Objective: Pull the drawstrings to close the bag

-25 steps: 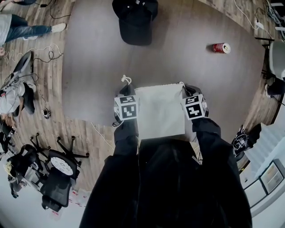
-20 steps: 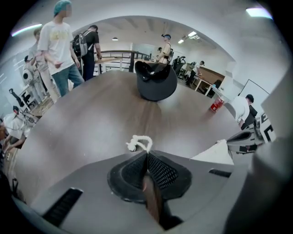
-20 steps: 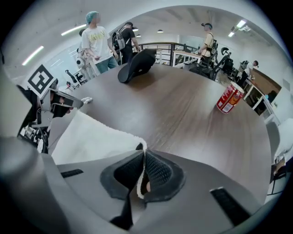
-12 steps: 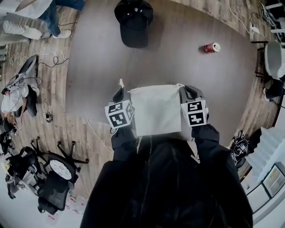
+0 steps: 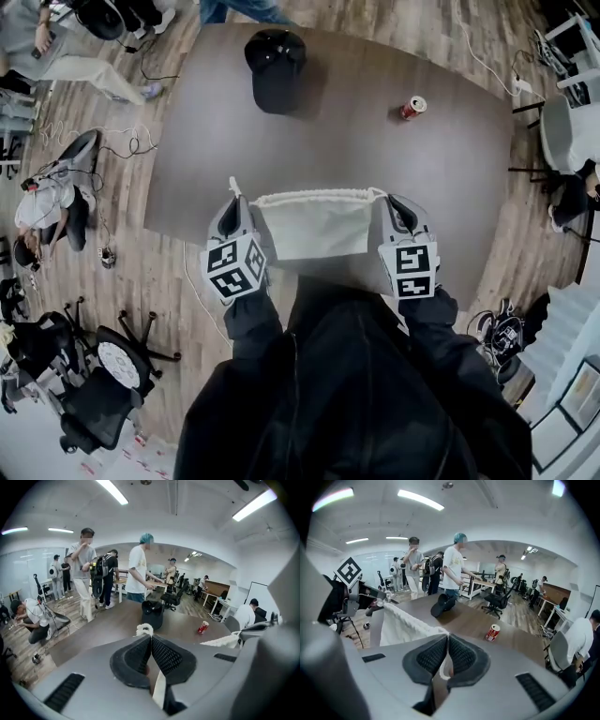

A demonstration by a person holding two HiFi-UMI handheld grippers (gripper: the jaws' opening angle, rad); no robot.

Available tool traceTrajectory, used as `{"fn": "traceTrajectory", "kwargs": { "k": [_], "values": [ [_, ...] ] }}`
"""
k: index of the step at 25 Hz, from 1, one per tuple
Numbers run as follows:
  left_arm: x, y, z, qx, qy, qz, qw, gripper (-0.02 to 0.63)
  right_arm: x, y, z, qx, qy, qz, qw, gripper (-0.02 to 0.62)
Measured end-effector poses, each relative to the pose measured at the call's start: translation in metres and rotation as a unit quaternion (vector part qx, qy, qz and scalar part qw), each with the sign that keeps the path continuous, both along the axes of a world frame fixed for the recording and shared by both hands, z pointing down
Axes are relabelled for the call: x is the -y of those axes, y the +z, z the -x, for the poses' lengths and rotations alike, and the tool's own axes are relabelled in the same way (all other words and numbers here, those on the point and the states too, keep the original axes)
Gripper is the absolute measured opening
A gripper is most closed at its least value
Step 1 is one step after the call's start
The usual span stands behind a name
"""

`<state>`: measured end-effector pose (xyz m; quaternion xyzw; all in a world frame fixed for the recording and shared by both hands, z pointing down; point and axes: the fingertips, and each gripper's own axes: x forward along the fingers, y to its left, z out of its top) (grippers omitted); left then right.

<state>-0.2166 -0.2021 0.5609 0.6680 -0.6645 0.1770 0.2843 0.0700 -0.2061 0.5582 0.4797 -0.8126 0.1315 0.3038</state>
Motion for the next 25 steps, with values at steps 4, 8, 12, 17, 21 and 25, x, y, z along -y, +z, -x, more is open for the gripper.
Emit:
{"fn": "traceTrajectory", "kwargs": {
  "k": [4,8,12,17,21,25],
  "values": [
    [-0.023,-0.048,-0.016,0.011,-0.011,-0.043,0.999,0.038,-0.018,-0.049,-0.011,0.022,-0.006,-0.046,0.999,0.034],
    [-0.044,-0.089,-0.031,0.016,-0.015,-0.081,0.9965,0.038,-0.034,-0.089,-0.024,0.034,-0.008,-0.081,0.996,0.034],
    [-0.054,-0.126,-0.035,0.023,-0.022,-0.113,0.993,0.038,-0.042,-0.121,-0.03,0.032,-0.012,-0.114,0.993,0.034],
    [-0.061,-0.16,-0.027,0.03,-0.028,-0.138,0.9896,0.038,-0.048,-0.148,-0.033,0.026,-0.007,-0.137,0.99,0.034],
    [-0.07,-0.175,-0.004,0.03,-0.052,-0.148,0.9872,0.037,-0.054,-0.159,-0.032,0.012,0.008,-0.146,0.989,0.034],
    [-0.078,-0.187,0.024,0.029,-0.09,-0.16,0.9827,0.037,-0.059,-0.161,-0.032,-0.01,0.022,-0.146,0.989,0.034]
  ]
}}
